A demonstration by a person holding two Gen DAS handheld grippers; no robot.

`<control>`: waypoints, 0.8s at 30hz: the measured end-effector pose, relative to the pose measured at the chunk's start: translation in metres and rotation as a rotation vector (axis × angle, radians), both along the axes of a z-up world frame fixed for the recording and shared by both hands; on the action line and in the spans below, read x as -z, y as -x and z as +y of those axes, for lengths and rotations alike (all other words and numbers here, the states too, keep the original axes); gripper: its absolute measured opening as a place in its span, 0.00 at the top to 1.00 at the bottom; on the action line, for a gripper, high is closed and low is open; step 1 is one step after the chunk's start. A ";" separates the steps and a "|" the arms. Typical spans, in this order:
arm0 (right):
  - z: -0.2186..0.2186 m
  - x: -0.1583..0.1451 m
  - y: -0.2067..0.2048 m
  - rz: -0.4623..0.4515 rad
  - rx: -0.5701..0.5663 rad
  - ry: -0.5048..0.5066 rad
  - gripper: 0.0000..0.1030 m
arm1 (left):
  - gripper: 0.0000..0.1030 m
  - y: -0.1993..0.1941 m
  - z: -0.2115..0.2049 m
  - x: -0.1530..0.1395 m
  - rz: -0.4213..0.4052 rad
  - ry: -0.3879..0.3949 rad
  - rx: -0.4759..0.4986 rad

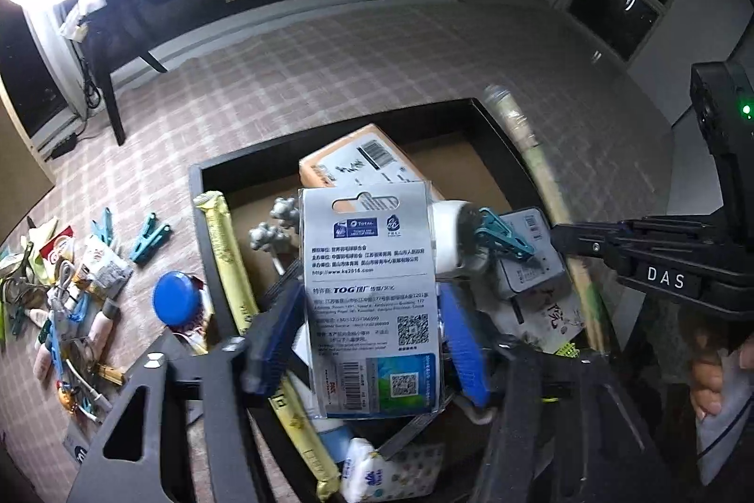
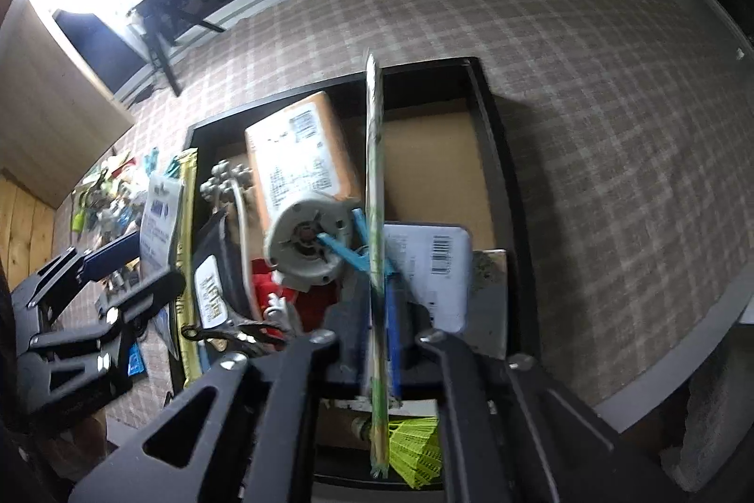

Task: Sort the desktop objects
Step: 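Open both grippers to drop the card packet and chopsticks into the tray, then move both grippers back over the grey printed sachet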

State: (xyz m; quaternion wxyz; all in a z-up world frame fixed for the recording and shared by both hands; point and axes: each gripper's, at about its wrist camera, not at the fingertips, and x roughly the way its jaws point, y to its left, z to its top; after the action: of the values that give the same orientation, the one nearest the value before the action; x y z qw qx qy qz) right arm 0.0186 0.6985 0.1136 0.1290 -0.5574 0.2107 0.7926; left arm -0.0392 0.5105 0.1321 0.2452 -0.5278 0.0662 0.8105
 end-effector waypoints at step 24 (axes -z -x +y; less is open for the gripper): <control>-0.061 -0.014 0.035 0.048 -0.114 -0.005 0.74 | 0.30 0.011 -0.103 0.003 0.013 0.026 -0.185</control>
State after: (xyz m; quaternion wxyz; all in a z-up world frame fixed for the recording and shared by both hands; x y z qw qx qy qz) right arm -0.0160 0.6380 0.1273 0.0798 -0.5489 0.1796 0.8125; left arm -0.0502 0.4077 0.1292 0.1623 -0.5296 0.0292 0.8320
